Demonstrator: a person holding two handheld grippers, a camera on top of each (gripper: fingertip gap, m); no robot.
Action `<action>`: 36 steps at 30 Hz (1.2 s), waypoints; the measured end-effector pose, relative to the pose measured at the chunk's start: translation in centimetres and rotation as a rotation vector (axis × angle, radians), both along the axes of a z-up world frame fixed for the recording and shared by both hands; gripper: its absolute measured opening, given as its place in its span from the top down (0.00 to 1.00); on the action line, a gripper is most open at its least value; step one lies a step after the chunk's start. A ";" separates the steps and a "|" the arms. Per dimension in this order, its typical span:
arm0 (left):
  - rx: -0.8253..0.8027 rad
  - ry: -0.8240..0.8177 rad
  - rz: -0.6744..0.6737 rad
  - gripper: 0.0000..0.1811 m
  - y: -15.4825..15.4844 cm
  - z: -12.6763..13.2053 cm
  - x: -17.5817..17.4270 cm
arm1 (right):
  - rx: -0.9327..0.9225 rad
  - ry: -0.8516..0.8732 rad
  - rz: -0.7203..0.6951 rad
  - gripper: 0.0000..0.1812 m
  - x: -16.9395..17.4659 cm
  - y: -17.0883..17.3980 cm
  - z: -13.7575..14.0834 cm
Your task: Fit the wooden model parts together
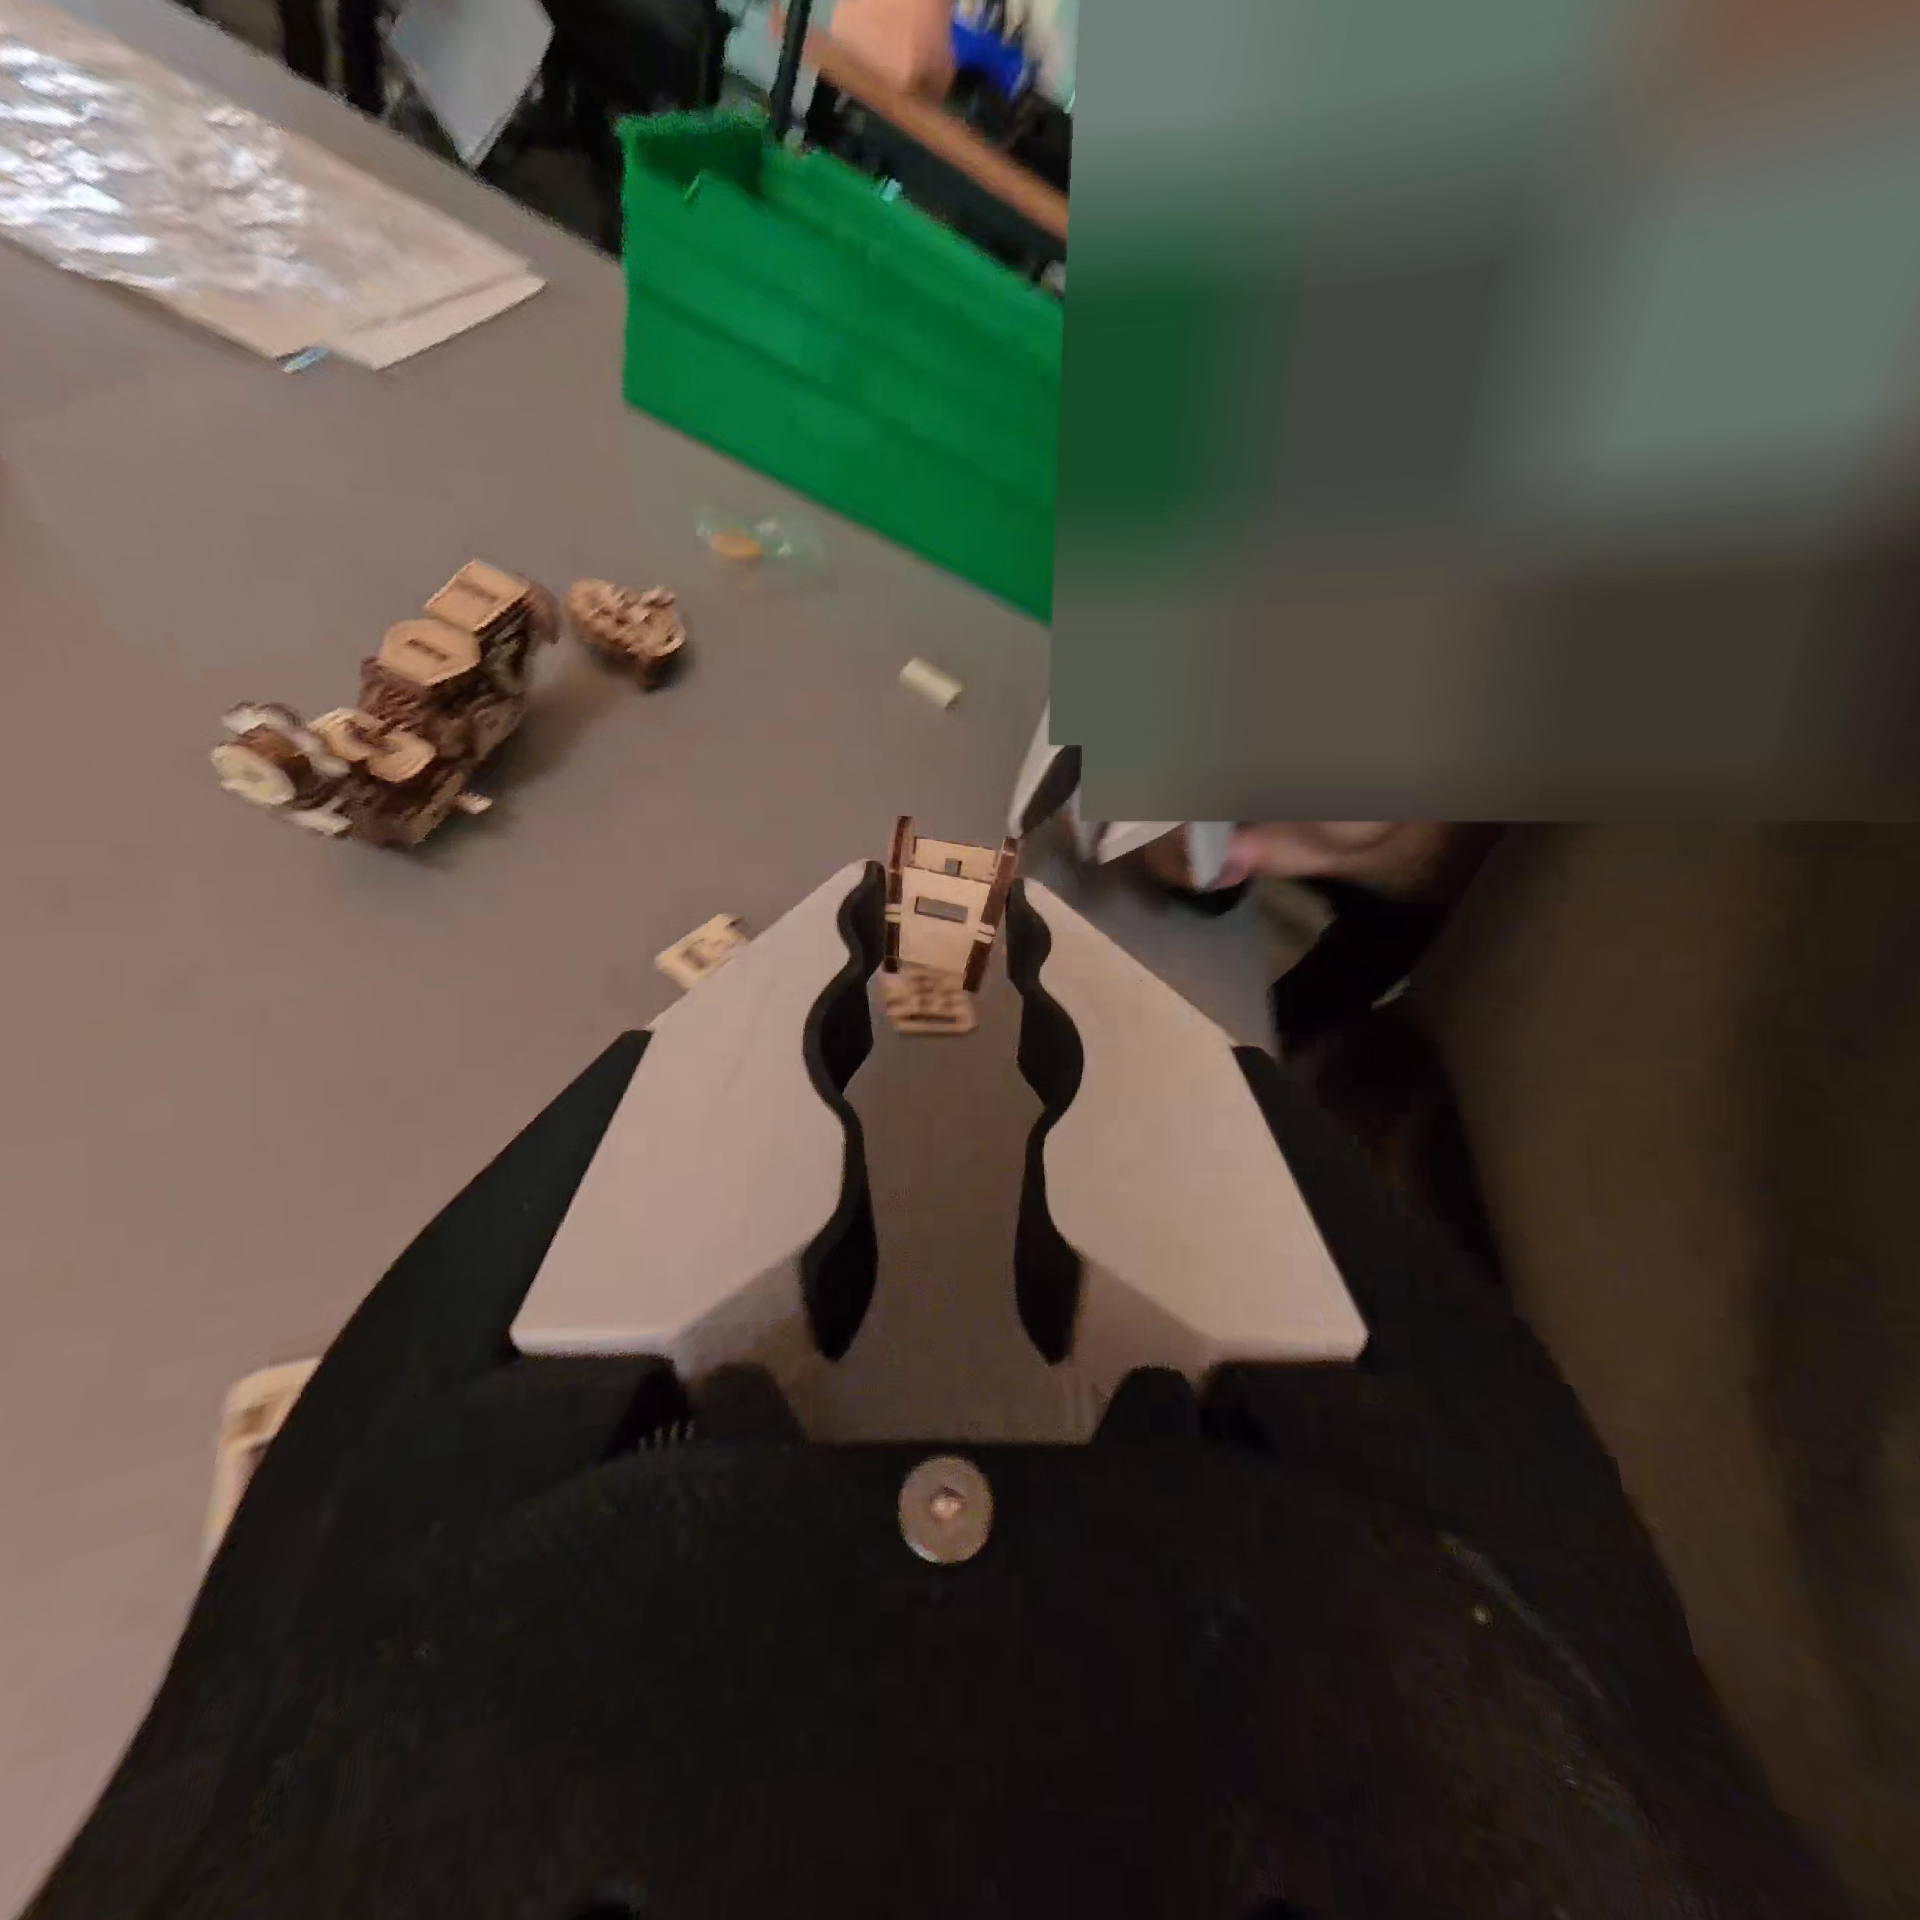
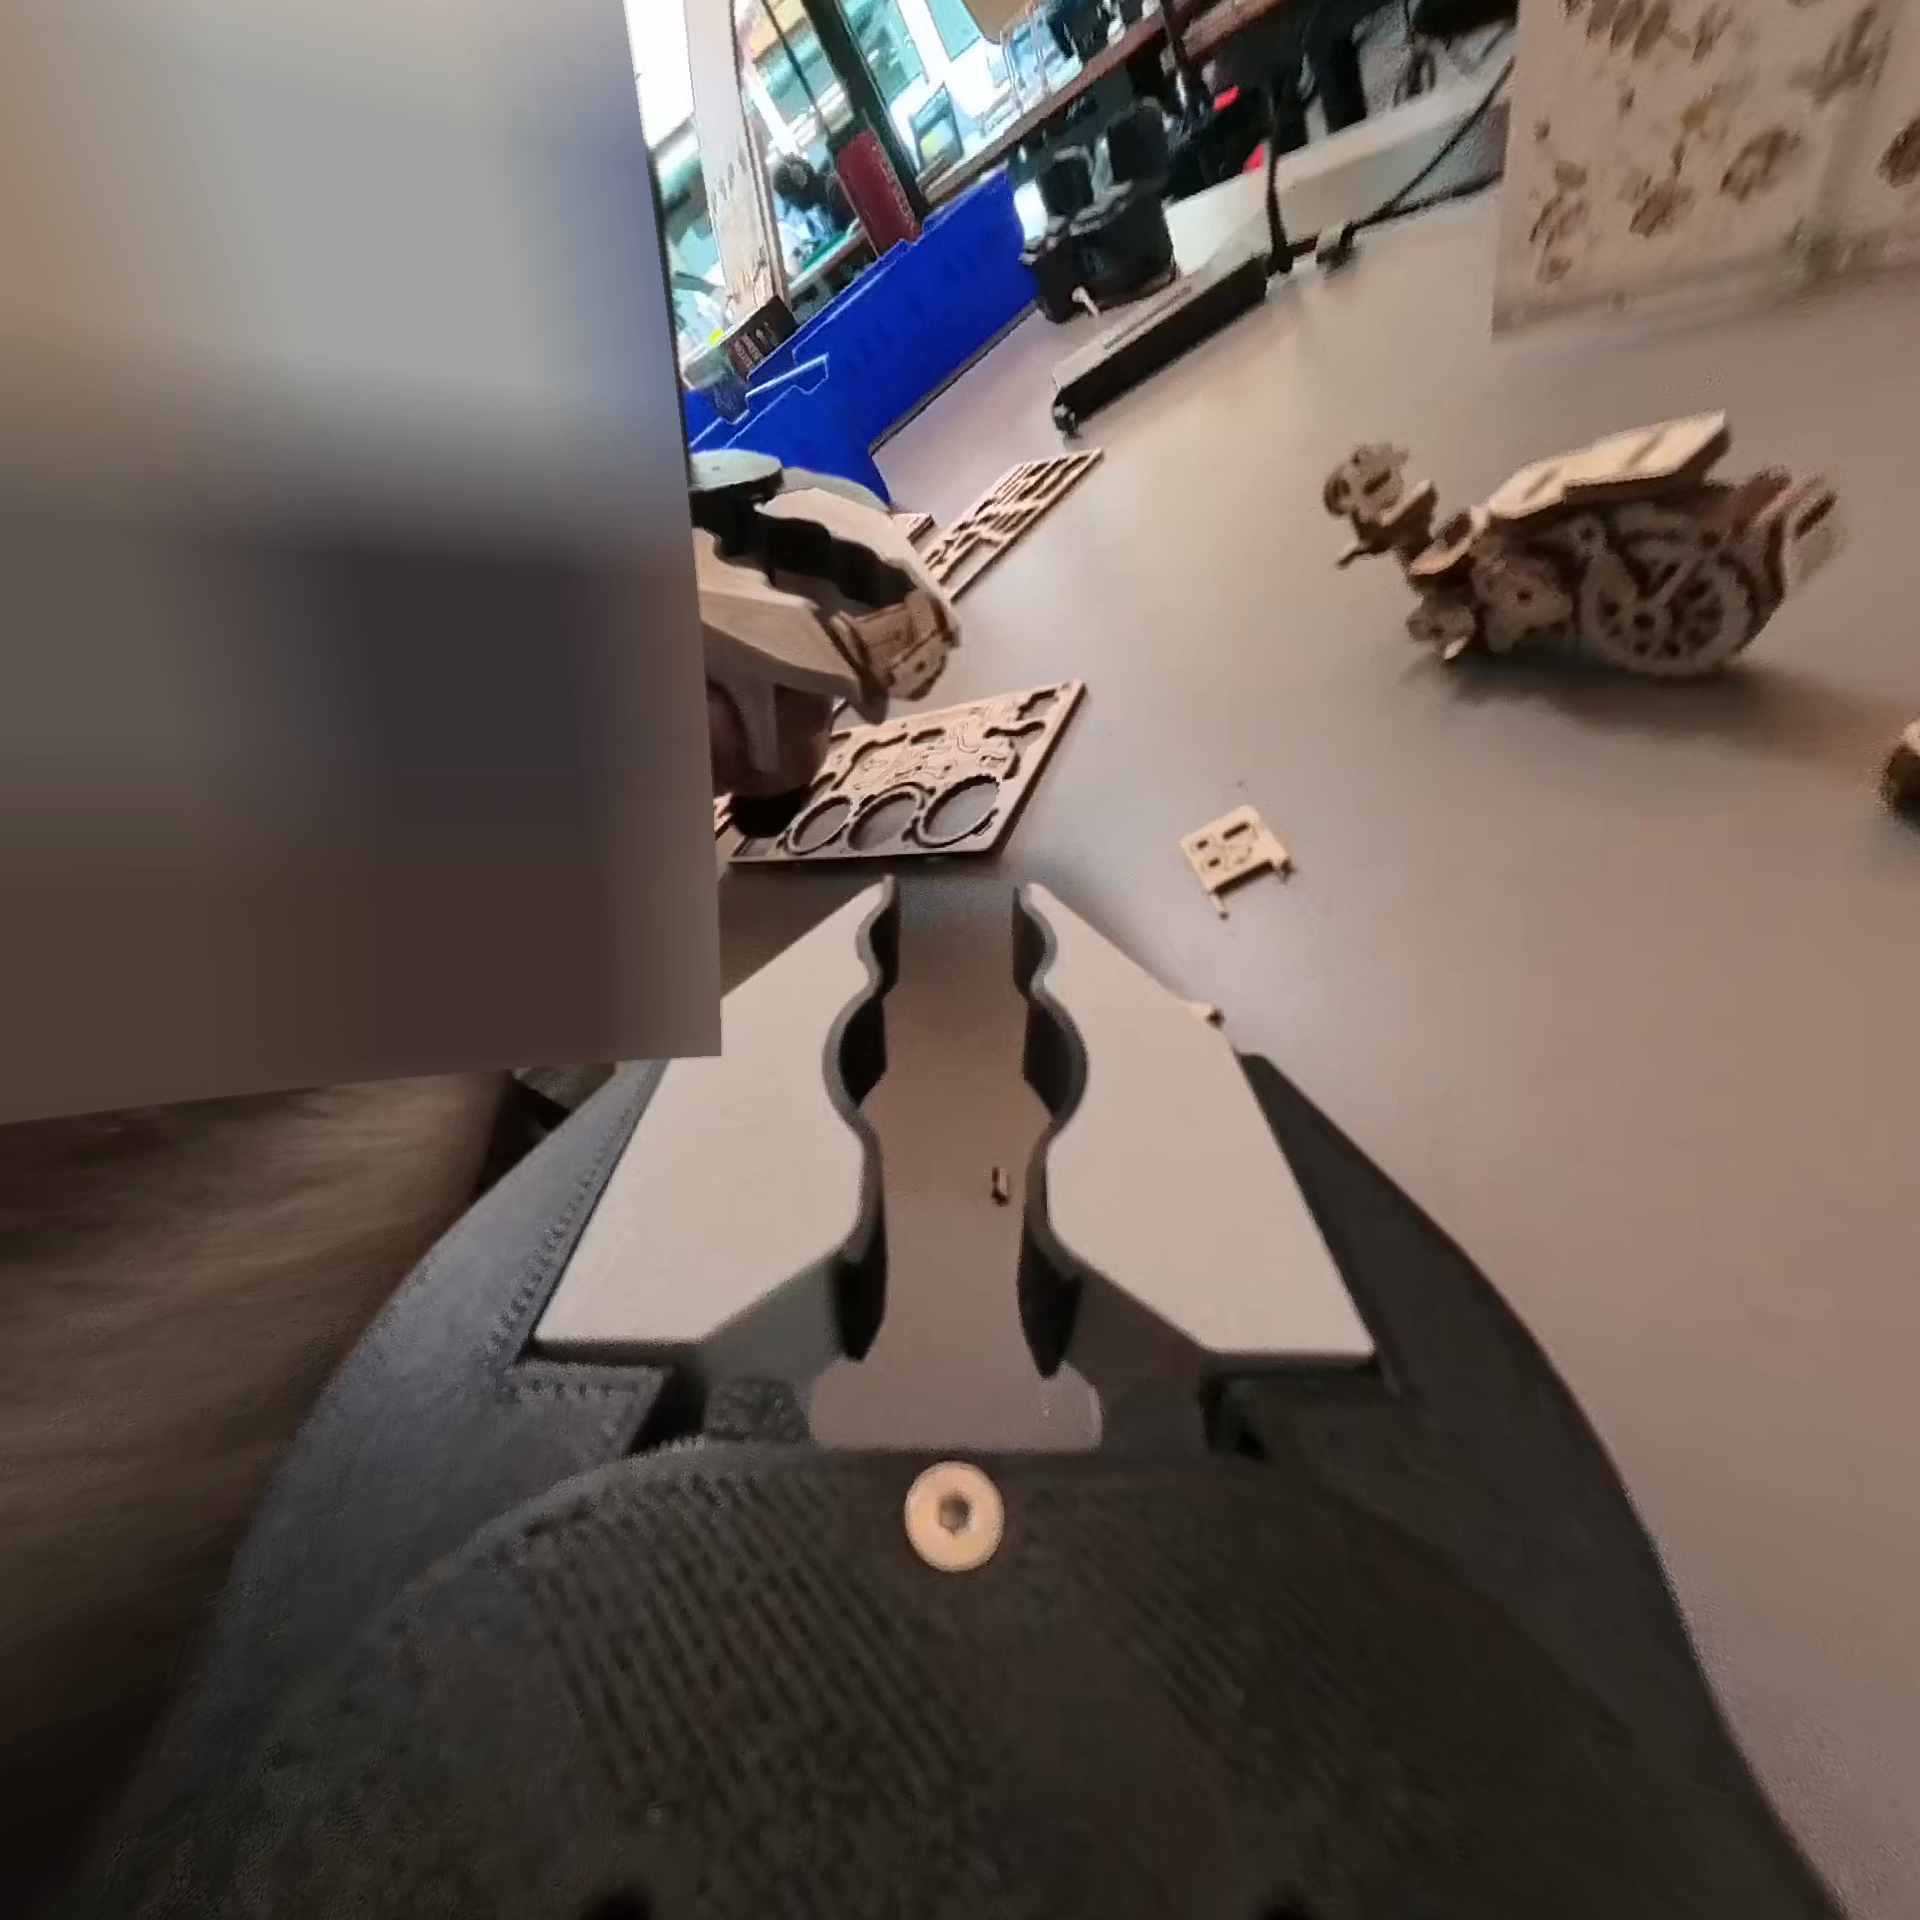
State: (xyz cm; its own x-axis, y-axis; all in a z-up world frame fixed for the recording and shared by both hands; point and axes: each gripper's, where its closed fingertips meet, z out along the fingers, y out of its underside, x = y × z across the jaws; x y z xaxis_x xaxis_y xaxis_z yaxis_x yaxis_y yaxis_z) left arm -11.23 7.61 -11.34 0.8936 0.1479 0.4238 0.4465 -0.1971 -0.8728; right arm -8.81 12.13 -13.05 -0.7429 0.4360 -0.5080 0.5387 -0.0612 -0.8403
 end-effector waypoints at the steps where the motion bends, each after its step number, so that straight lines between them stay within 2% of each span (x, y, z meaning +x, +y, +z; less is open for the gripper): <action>1: 0.057 -0.035 -0.015 0.88 0.2 0.8 0.5 | 0.003 0.034 -0.004 0.91 0.1 -0.1 0.4; 5: 0.220 -0.216 -0.065 0.88 1.3 2.6 2.6 | -0.134 0.063 0.011 0.92 1.1 -0.7 2.9; 10: 0.361 -0.488 -0.154 0.88 2.5 3.3 5.2 | -0.372 -0.084 0.051 0.91 1.4 -0.1 4.2; 15: 0.436 -0.635 -0.230 0.88 3.4 4.0 7.0 | -0.500 -0.211 0.243 0.88 3.4 -0.4 4.8; 17: 0.458 -0.677 -0.251 0.88 3.6 4.3 7.5 | -0.557 -0.234 0.274 0.88 3.7 -0.2 5.3; 26: 0.465 -0.715 -0.292 0.88 4.0 4.6 8.9 | -0.550 -0.202 0.348 0.79 5.2 -0.7 6.0; 36: 0.461 -0.724 -0.309 0.88 4.2 4.6 9.3 | -0.519 -0.198 0.355 0.84 5.4 -1.2 5.6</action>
